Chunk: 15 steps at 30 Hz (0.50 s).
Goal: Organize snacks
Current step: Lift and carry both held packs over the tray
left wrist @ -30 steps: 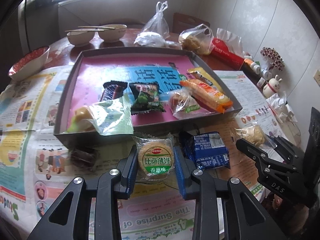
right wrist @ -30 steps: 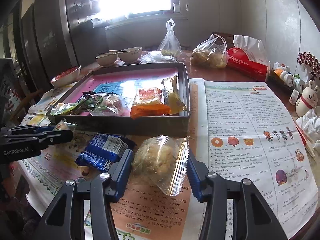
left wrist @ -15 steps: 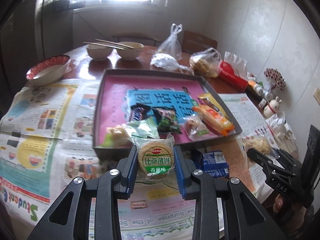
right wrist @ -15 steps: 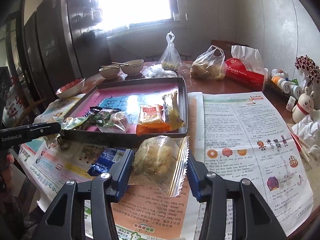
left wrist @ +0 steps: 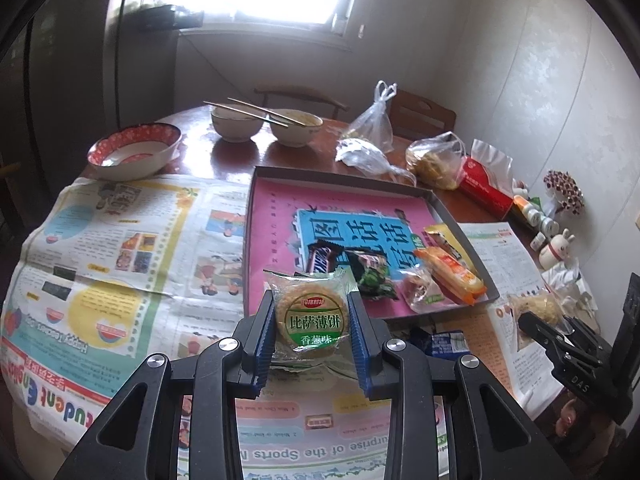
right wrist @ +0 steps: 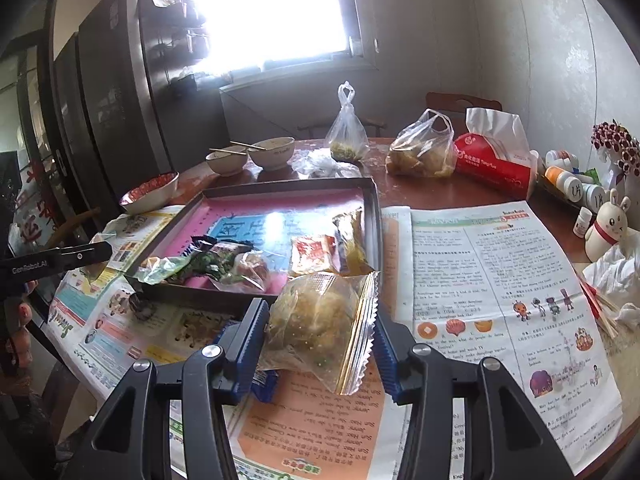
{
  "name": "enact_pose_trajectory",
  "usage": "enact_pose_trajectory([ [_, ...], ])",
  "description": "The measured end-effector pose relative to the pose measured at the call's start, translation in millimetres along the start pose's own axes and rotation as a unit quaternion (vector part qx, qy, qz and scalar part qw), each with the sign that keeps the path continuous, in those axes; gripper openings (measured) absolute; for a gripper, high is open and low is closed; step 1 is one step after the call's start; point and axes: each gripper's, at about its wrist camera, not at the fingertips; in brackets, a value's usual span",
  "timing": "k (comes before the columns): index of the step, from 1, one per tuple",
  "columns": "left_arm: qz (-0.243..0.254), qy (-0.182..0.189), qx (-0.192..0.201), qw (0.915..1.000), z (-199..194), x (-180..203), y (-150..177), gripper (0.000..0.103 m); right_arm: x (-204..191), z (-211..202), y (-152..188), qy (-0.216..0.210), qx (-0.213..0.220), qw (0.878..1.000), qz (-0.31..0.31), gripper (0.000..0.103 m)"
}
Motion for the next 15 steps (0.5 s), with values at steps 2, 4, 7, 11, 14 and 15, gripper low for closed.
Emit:
enact_pose_trajectory([
  [2,-0.001,-0.004,0.003,1.0000,0,-2,0,0.035,-3,0,-3,-0.002,0.002,1.000,-0.002,0.050],
  [4,-0.001,-0.004,0.003,1.0000,1,-2,-1,0.035,-7,1,-7,-0.006,0.005,1.000,-0.005,0.050],
  [7,0.002,-0.003,0.000,1.0000,5,0,0,0.035,-12,2,-10,-0.009,0.007,1.000,-0.007,0.050],
  [11,0.007,0.000,-0.008,0.9999,17,5,0,0.035,-16,5,-14,-0.011,0.010,1.000,-0.010,0.050],
  [14,0.012,0.004,-0.015,0.9998,27,10,1,0.035,-18,7,-16,-0.010,0.011,1.000,-0.013,0.050],
  [15,0.012,0.005,-0.017,0.9998,30,11,1,0.035,-18,9,-17,-0.011,0.011,1.000,-0.013,0.050],
])
Point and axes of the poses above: each gripper's, at about its wrist camera, not at the fingertips, and z roughly the way its jaws point, x to its right, y to its underside
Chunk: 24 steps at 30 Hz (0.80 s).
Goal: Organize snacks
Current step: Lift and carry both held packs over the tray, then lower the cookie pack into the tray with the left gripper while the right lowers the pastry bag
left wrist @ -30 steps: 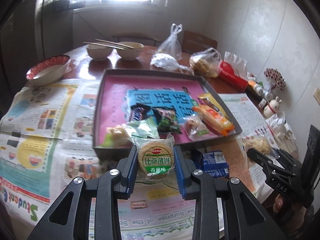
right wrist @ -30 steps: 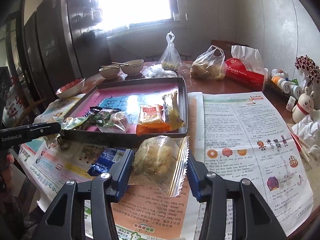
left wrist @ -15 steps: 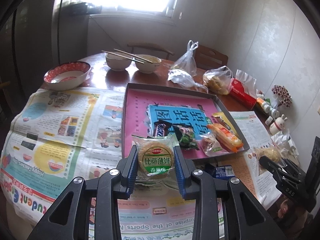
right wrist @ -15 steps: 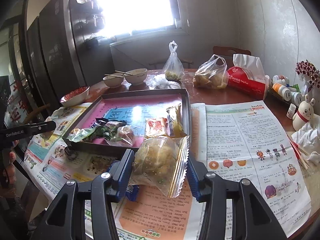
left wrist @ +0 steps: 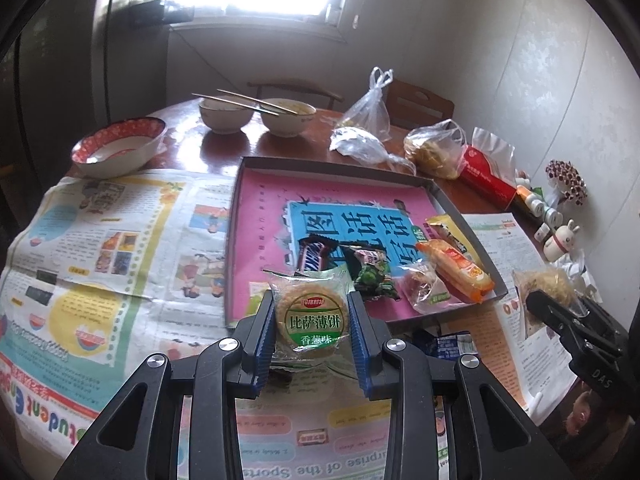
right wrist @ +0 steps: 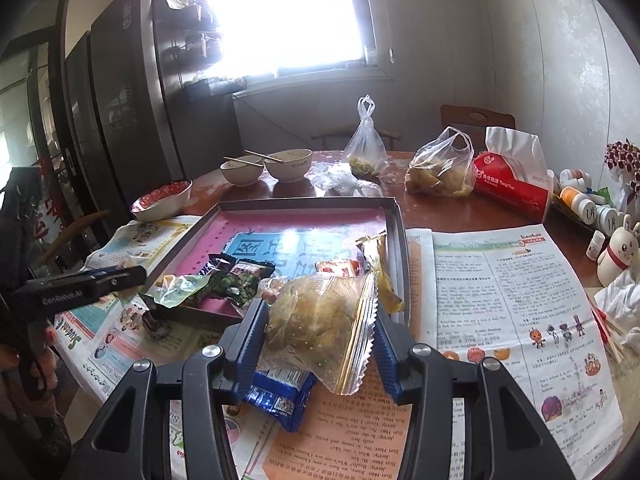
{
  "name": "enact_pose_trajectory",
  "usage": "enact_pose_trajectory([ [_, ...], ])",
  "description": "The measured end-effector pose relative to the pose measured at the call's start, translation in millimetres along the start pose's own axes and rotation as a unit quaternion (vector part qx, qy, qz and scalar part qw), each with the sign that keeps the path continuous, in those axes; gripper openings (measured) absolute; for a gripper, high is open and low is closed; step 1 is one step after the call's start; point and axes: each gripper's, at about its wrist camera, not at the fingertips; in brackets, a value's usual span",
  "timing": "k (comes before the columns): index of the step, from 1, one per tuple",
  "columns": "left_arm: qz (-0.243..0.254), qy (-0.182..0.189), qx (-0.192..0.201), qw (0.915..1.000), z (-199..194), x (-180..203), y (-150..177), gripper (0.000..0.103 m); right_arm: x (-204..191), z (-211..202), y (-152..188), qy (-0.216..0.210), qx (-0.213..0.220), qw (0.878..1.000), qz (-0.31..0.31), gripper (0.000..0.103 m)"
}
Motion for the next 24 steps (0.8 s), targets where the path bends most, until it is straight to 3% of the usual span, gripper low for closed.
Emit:
enact_pose_trajectory([
  [24,0.021,0.000,-0.027,0.9994,57,13,-10,0.035,-1,44,-16,-0.004,-0.018,1.000,0.004,0.050],
])
Point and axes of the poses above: each gripper's, at about its wrist camera, not at the fingertips, and z roughly the way its jaws point, x to its right, y to its underside
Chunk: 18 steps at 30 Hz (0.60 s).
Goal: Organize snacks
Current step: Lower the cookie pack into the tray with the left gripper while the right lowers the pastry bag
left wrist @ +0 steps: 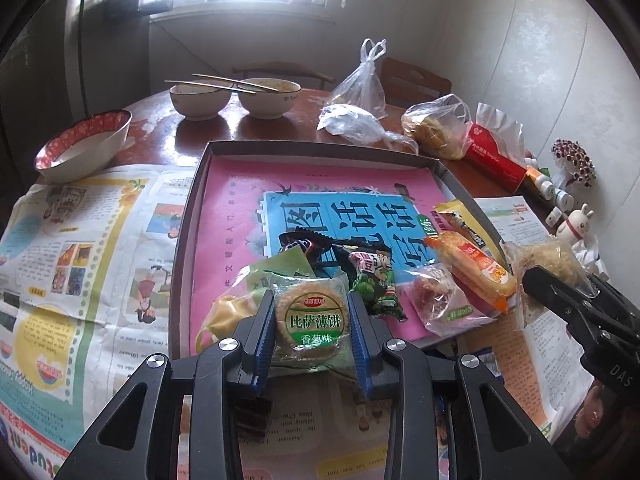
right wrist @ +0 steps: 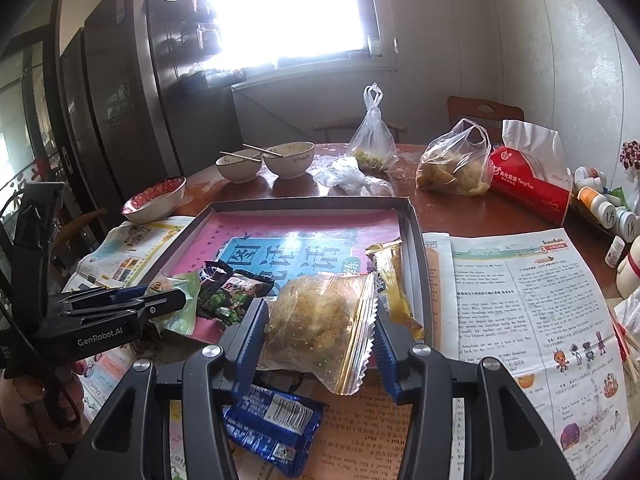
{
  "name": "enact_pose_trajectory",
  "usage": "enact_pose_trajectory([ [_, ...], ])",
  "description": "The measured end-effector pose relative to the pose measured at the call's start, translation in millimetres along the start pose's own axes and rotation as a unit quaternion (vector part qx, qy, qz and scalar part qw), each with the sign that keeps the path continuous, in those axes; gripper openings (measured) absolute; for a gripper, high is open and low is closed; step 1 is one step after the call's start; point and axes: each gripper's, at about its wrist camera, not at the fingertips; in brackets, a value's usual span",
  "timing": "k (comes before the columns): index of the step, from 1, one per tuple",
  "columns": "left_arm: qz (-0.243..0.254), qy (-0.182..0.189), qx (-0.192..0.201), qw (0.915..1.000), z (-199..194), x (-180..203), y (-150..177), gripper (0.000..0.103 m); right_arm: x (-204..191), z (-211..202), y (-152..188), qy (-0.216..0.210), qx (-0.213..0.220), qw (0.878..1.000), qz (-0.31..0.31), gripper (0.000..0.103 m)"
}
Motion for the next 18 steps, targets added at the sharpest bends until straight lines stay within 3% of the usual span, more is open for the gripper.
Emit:
enact_pose_trajectory([
  [18,0.008,0.010,-0.012,0.9998,19,7,-6,0.035,-4,30,-4,0.007,-0.022,1.000,-0.010,0.050],
])
Point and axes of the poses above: each gripper's, at about its wrist camera, not at the fingertips, and z roughly the way its jaws point, x to its right, y to its underside
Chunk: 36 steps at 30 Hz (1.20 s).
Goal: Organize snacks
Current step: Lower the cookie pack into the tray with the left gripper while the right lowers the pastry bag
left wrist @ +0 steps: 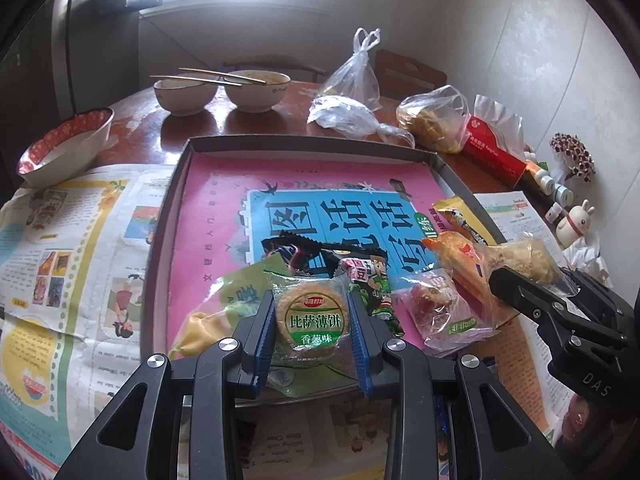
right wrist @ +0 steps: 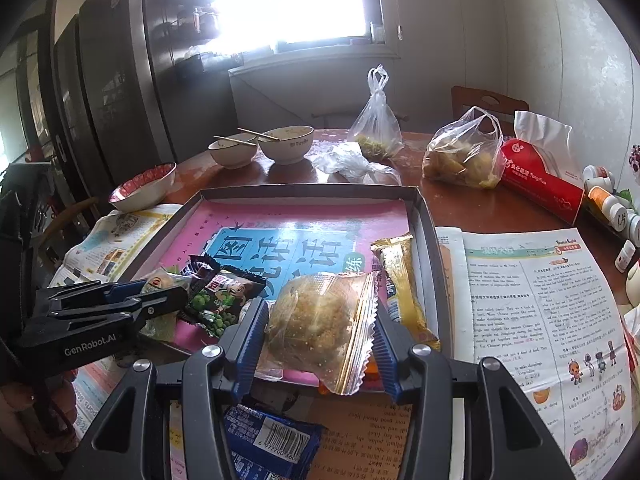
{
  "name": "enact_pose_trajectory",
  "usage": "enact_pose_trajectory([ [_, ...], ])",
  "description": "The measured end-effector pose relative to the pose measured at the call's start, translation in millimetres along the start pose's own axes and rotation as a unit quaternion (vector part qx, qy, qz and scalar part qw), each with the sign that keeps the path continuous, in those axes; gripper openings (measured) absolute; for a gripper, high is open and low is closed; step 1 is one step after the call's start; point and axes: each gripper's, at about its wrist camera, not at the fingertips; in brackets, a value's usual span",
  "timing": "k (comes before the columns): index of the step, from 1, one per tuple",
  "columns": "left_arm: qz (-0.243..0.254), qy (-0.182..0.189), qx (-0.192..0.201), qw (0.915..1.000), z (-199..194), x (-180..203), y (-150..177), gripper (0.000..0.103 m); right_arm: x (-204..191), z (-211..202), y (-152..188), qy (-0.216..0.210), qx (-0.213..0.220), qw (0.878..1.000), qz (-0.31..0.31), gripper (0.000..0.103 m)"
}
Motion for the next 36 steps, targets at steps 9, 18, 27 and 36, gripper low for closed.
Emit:
enact_pose_trajectory([
  [9,0.004,-0.001,0.000,1.0000,5,4,-2,0.035,-5,8,0,-0.006,-0.005,1.000,-0.005,0.050],
  [18,0.002,-0.003,0.003,1.0000,6,3,-2,0.035,-10,16,0,0.028,-0.007,0.999,-0.024,0.050],
  [27,0.002,-0.003,0.004,1.0000,6,3,-2,0.035,-10,18,1,0.025,-0.009,0.999,-0.024,0.051],
  [36,0.001,-0.004,0.003,1.0000,6,3,-2,0.035,-8,15,1,0.022,-0.006,1.000,-0.016,0.056],
])
Point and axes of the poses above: each gripper's, at about its wrist camera, not at the fingertips, and z roughly the way its jaws point, x to its right, y to its underside
